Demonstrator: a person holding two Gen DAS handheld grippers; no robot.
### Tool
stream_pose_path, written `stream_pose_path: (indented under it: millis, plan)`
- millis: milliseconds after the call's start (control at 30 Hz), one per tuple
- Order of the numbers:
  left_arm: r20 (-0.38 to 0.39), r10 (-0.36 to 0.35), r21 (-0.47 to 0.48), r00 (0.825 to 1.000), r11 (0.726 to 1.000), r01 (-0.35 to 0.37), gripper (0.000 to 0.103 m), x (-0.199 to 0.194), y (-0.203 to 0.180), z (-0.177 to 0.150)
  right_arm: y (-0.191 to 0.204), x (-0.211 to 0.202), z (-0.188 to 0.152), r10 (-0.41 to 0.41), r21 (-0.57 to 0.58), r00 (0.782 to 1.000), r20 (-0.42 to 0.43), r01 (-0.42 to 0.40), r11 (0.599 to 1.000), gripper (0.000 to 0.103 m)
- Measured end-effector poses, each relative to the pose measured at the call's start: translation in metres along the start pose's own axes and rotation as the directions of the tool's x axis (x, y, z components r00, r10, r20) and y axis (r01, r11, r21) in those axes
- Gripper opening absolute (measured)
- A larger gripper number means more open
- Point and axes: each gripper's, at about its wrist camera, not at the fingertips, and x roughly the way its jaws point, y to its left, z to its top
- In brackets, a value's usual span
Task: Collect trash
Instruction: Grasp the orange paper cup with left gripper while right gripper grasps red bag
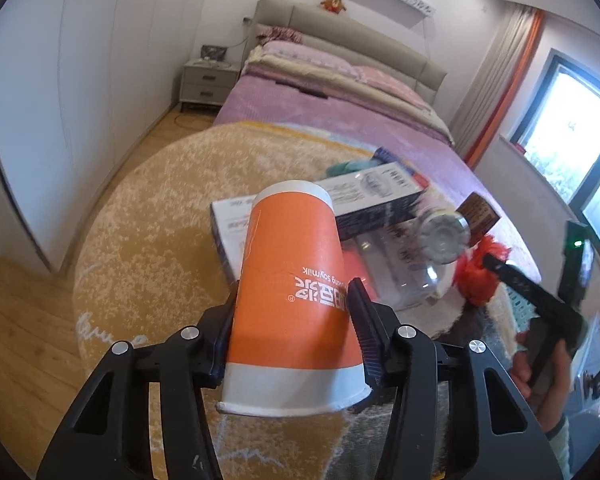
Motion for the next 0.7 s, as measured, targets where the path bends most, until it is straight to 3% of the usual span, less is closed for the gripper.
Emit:
stream_pose_path:
  millis: [67,100,200,433,600,700]
  plan:
    - [0.025,-0.012,0.015,1.000,1.000,0.012,0.049,-0.006,-0.007,0.002,0.000,0.000,-0.001,0.017,-0.007,1.000,-0.008,-0.017,1.000,0.064]
    - [0.035,-0.014,0.020,0.999,1.000,0.013,0.049,-0.009,-0.011,0.002,0.000,-0.001,-0.002,0.026,-0.012,1.000,-0.009,-0.026,1.000,0.051]
    - [0.067,-0.047,0.036,0.997,0.998,0.045,0.048,-0.019,-0.025,0.006,0.001,-0.012,-0.004,0.036,-0.028,0.999,-0.001,-0.036,0.999,0.037]
    - [0.131,-0.174,0.147,0.976,0.977,0.155,0.048,-0.032,-0.093,0.019,-0.020,-0.049,-0.006,0.076,-0.027,0.995,0.061,-0.074,0.997,0.031]
    - [0.102,-0.273,0.261,0.957,0.935,0.239,0.048,-0.012,-0.163,0.024,-0.050,-0.074,-0.001,0.071,0.016,0.992,0.102,-0.073,0.997,0.030]
    - [0.060,-0.334,0.313,0.941,0.901,0.299,0.049,0.009,-0.207,0.026,-0.078,-0.087,0.003,0.024,0.054,0.991,0.134,-0.031,0.998,0.030]
